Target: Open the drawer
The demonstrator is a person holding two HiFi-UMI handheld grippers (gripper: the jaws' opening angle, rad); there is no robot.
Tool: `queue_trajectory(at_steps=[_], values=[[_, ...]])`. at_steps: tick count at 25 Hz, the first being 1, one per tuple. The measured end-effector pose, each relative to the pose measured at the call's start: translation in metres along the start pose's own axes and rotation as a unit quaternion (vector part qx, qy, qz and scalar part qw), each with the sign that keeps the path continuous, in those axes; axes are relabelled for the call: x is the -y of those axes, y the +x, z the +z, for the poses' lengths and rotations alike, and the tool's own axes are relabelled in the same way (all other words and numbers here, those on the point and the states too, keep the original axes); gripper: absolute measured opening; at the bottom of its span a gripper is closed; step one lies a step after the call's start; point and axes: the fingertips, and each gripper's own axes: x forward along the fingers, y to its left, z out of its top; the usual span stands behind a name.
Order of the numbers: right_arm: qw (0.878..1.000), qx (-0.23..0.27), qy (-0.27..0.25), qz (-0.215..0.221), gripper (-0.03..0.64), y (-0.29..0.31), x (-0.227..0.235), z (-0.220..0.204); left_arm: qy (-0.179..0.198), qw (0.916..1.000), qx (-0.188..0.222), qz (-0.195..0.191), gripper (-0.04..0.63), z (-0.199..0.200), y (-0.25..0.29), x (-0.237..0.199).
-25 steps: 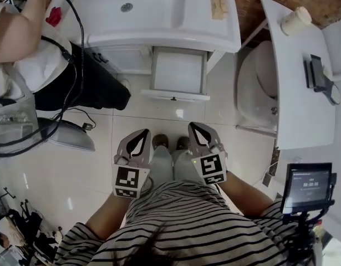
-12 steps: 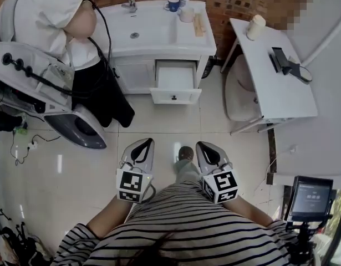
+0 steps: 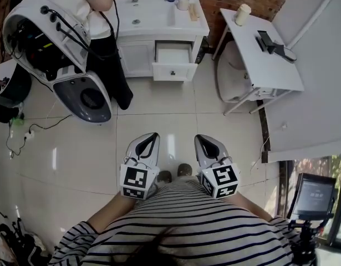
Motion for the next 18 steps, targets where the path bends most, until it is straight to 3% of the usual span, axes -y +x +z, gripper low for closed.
queue_trajectory(at_steps=[4, 18], values=[[1.000, -0.001, -0.018, 0.021, 0.002, -0.014, -0.013, -0.005, -0.013, 0.9999, 0.003, 0.001, 0.015, -0.002, -0.010, 0.020], [0.997, 0.023, -0.035, 0.071, 0.000, -0.037, -0.009, 0.002, -0.006, 0.9999, 0.003, 0.008, 0.015, 0.002, -0.008, 0.066]])
